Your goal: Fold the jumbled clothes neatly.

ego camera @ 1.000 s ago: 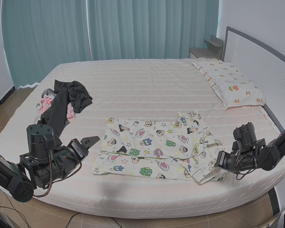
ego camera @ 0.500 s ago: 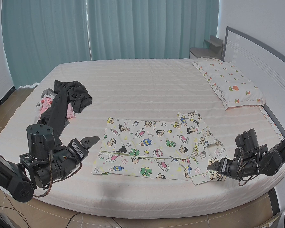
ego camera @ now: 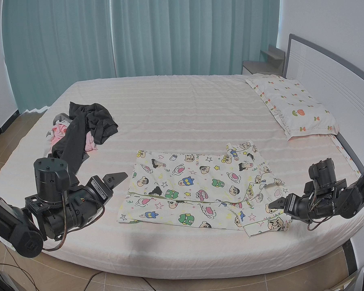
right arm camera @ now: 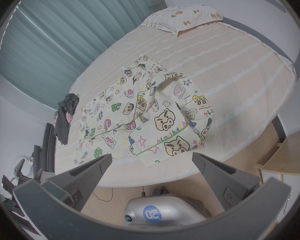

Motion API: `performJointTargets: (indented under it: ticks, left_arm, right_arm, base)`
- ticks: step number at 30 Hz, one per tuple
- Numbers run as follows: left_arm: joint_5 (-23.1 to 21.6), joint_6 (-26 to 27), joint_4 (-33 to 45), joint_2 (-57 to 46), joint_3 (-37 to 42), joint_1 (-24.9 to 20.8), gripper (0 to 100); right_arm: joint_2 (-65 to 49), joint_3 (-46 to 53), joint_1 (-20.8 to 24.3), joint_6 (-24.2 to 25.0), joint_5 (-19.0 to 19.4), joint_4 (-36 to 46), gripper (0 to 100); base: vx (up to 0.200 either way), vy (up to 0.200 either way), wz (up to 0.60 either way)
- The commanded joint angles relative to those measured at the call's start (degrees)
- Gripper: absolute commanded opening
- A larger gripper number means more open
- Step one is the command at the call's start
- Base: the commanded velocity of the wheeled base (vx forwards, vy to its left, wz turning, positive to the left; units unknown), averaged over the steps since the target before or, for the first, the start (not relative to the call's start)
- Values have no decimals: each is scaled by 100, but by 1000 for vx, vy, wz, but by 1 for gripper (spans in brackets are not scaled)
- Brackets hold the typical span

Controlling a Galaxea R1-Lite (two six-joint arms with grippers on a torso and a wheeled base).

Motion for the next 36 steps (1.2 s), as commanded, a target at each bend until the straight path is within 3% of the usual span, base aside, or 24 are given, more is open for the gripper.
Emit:
performJointTargets:
  ticks: [1, 3, 7, 13, 15, 19, 28, 36]
  left_arm:
    - [-93, -7, -2, -18, 21, -10, 100]
    - [-172, 2, -2, -26, 39, -10, 100]
    - [-181, 2, -2, -18, 48, -1, 100]
    - [-190, 2, -2, -9, 57, -10, 100]
    - [-190, 2, -2, 0, 57, -10, 100]
    - [-190, 2, -2, 0, 57, -10, 100]
    - [-181, 2, -2, 9, 48, -10, 100]
    - [-181, -7, 7, 0, 48, -10, 100]
  right_arm:
    - [32, -1, -135, 2, 123, -43, 100]
    - [67, 26, -161, 11, 149, -52, 100]
    - [-21, 131, -372, 11, 676, -52, 100]
    - [-39, 369, -890, 2, 1942, -52, 100]
    - [-3, 377, -1005, -6, 2197, -52, 100]
    - [41, 395, -1075, -68, 2249, -78, 100]
    - [436, 1441, -1057, -226, 2188, -2284, 100]
    - [735, 1617, -1066, -182, 1933, -2944, 100]
  base:
    - [0, 0, 0]
    - [0, 0, 0]
    - [200, 0, 0]
    - [200, 0, 0]
    - [200, 0, 0]
    - [200, 0, 0]
    - [22, 0, 0]
    - [0, 0, 0]
